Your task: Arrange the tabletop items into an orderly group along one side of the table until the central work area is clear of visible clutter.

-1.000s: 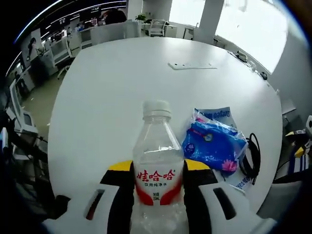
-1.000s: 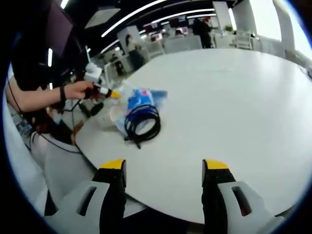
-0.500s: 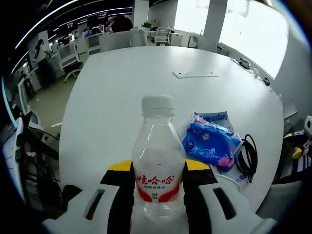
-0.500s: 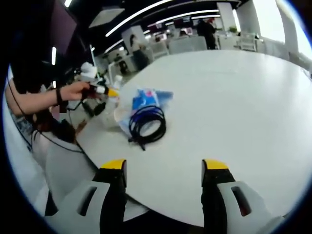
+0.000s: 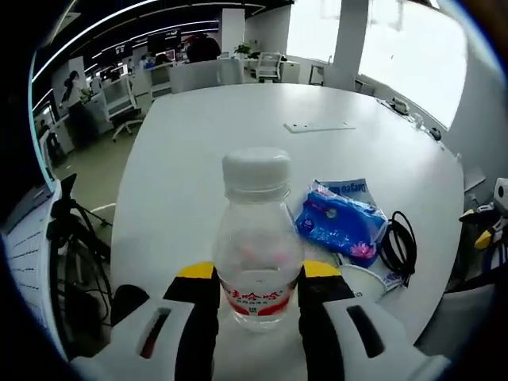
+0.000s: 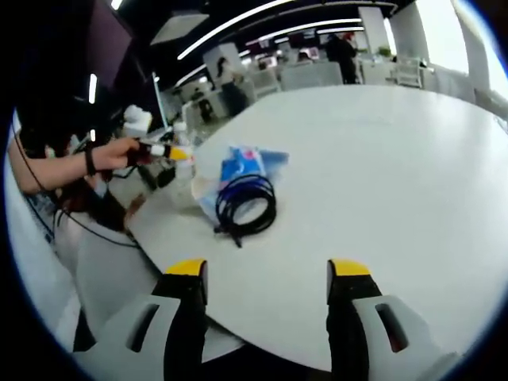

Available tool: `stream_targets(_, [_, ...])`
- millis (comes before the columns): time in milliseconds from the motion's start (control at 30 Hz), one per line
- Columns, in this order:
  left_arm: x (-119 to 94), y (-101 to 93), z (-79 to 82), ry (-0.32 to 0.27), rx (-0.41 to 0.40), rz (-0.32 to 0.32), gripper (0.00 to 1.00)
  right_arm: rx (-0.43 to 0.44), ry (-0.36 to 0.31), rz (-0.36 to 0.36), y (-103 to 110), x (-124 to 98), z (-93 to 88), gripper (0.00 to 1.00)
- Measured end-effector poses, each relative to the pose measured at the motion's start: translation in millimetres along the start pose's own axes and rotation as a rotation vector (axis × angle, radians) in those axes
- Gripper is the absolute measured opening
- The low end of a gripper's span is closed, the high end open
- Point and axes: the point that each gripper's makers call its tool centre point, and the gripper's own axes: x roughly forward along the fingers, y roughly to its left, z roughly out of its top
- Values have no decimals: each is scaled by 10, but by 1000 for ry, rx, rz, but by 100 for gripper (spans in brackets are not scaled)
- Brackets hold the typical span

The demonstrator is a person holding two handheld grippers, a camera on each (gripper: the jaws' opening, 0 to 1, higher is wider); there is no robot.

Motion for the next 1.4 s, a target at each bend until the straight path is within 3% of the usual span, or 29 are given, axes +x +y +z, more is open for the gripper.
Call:
stream_targets(367, [-121, -24, -193, -23, 39, 40, 37, -3, -11, -1, 19, -21, 23, 59])
stream_targets(833, [-131, -60, -185, -38, 54, 58, 37, 0, -13, -7, 21, -58, 26, 59])
stream_targets(1400, [-138, -80, -134, -69, 176, -132, 38, -10, 5, -3, 78, -40, 5, 58])
